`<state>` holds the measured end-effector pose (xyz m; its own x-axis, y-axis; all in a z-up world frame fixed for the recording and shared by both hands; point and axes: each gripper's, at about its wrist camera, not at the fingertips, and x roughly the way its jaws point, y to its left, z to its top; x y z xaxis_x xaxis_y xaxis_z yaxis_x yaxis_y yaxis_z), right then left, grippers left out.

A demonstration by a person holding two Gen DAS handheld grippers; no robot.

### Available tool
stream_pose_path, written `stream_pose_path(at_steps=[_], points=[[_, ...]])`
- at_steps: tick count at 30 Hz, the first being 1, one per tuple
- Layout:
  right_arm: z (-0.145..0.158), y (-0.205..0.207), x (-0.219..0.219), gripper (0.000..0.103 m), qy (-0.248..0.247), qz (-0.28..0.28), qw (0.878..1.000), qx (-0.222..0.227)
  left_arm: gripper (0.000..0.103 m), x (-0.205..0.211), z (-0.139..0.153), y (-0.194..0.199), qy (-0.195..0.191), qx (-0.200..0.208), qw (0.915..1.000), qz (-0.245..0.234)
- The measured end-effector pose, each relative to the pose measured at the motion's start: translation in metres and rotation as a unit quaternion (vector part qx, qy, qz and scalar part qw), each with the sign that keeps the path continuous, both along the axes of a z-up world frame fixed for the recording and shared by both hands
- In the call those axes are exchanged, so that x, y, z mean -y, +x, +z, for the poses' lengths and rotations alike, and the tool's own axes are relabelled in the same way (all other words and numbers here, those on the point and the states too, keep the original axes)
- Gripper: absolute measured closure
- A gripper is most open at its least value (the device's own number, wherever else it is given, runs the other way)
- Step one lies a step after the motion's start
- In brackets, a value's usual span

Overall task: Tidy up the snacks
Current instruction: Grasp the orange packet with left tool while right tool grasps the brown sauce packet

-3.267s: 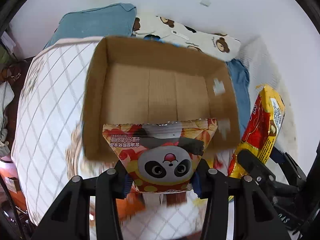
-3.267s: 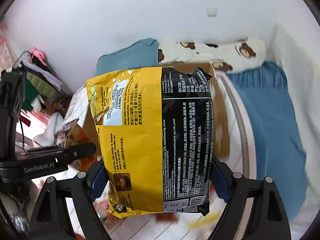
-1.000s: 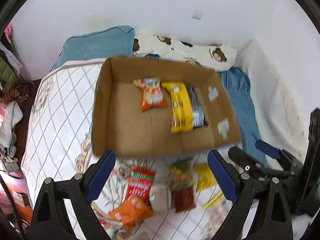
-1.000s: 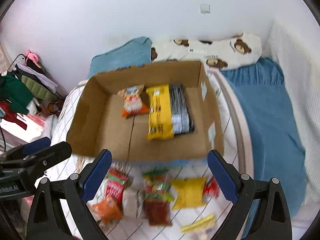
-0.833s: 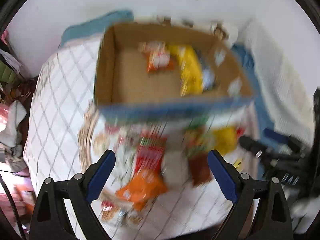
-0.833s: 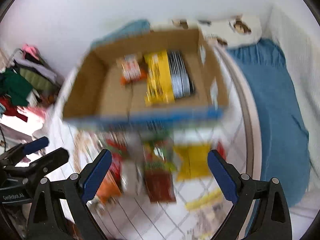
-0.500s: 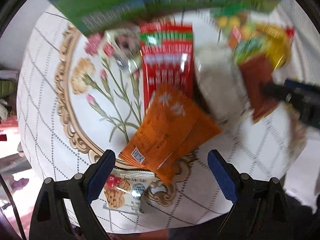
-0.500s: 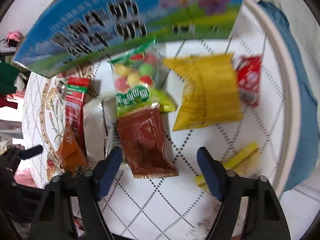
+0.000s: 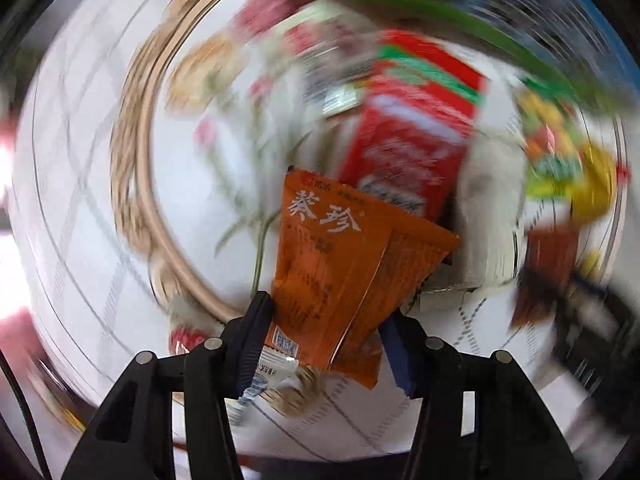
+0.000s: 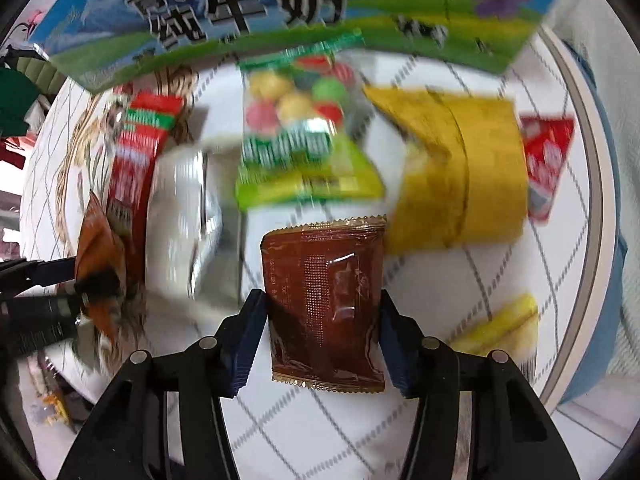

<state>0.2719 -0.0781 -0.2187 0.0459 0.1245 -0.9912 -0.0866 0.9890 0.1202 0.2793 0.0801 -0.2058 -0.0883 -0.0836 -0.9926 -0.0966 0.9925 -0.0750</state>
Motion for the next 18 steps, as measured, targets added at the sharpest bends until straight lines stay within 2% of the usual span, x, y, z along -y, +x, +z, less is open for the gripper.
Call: stream_pose_path(at_steps=[2, 4, 6, 10, 15, 18], points=[[-0.003, -0.01, 0.005, 0.046, 0.008, 0.002, 1.0, -0.016, 0.052, -0.008, -0.007, -0.001, -0.019, -0.009, 0.9993, 0.031], [-0.007, -0.015, 0.008, 0.046, 0.019, -0.002, 0.999, -0.032, 0.049, -0.01, -0.011, 0.0, -0.021, -0.008, 0.9991, 0.035], [-0.011, -0.016, 0.012, 0.045, 0.028, -0.015, 0.999, -0.035, 0.043, -0.005, -0.019, 0.003, -0.012, -0.009, 0.9998, 0.015], [-0.016, -0.018, 0.013, 0.044, 0.03, -0.03, 0.998, -0.034, 0.043, 0.001, -0.027, 0.003, 0.009, -0.013, 0.9998, -0.012], [-0.012, -0.022, 0.017, 0.043, 0.032, -0.04, 0.998, -0.028, 0.043, 0.02, -0.013, -0.003, -0.022, -0.019, 0.9994, -0.018], [-0.018, -0.025, 0.015, 0.043, 0.029, -0.04, 0.998, -0.03, 0.043, 0.03, -0.015, -0.004, -0.02, -0.02, 0.9992, -0.029]])
